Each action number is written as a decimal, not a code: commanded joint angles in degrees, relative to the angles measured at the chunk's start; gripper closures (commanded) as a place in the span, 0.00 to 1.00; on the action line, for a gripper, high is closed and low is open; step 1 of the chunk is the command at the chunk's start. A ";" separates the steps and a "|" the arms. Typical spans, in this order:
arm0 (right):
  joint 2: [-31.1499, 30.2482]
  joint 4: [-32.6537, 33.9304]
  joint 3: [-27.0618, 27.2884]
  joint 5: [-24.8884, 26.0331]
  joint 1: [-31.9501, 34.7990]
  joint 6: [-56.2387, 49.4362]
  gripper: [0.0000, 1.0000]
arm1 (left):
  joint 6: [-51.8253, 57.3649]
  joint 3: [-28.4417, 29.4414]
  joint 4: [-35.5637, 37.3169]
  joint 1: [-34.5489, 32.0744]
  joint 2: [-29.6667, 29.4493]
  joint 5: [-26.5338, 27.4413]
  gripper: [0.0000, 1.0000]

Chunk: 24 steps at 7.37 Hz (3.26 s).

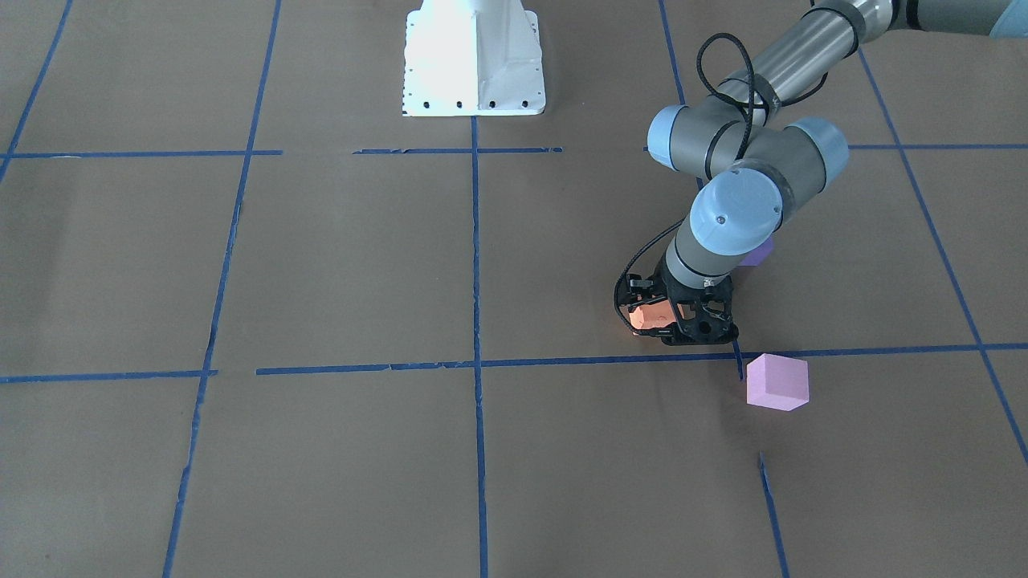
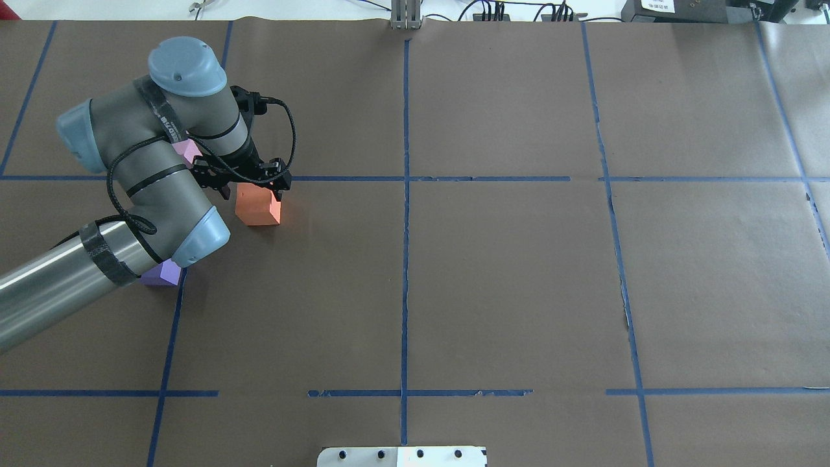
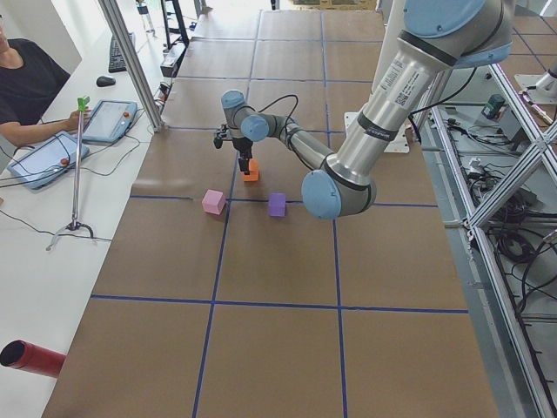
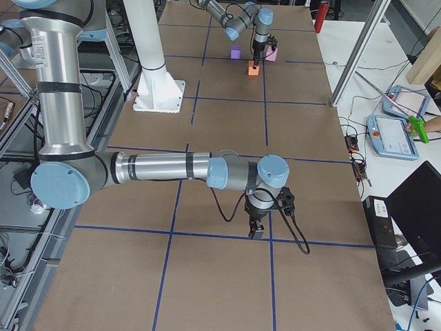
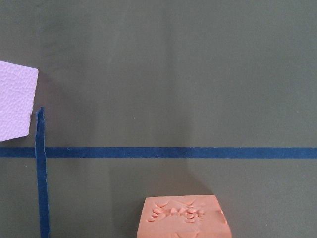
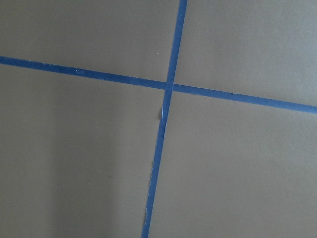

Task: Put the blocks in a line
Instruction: 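Close the left gripper on the orange cube and lift it, then carry the orange cube with the left gripper away from the robot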

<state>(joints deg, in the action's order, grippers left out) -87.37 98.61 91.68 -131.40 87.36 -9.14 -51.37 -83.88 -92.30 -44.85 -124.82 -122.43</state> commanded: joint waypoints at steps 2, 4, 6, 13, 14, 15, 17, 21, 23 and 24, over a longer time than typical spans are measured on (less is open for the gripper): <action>0.00 0.00 -0.01 0.00 0.00 0.08 0.00 | -1.79 0.29 -1.73 0.99 0.45 0.00 0.00; 0.00 0.00 -0.01 0.00 0.00 0.08 0.00 | -2.60 0.82 -4.12 0.99 0.89 0.00 0.00; 0.00 0.00 0.07 0.00 0.00 0.00 0.00 | -2.42 1.00 -4.12 0.99 0.89 0.00 0.06; 0.00 0.00 -0.01 0.00 0.00 0.00 0.00 | 3.69 -9.05 6.71 -4.27 2.03 -0.17 0.93; 0.00 0.00 -0.01 0.00 0.00 0.00 0.00 | 5.91 -15.55 13.74 -6.37 2.38 -0.18 0.93; 0.00 0.00 0.07 0.00 0.00 0.00 0.00 | 7.58 -22.05 20.42 -7.61 3.08 -0.09 0.93; 0.00 0.00 -0.01 0.00 0.00 0.00 0.00 | 13.00 -26.24 27.06 -13.66 2.91 -0.09 0.93; 0.00 0.00 -0.01 0.00 0.00 0.08 0.00 | 31.93 -26.69 26.47 -23.77 13.52 -0.79 0.91; 0.00 0.00 0.07 0.00 0.00 0.00 0.00 | 31.95 -25.47 25.68 -23.27 14.68 -2.36 0.91; 0.00 0.00 -0.01 0.00 0.00 0.08 0.00 | 30.38 -21.89 21.67 -23.09 14.60 -5.85 0.91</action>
<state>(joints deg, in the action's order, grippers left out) -87.36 98.61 91.69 -131.40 87.39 -9.09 -19.90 -108.82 -67.40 -68.10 -110.56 -125.18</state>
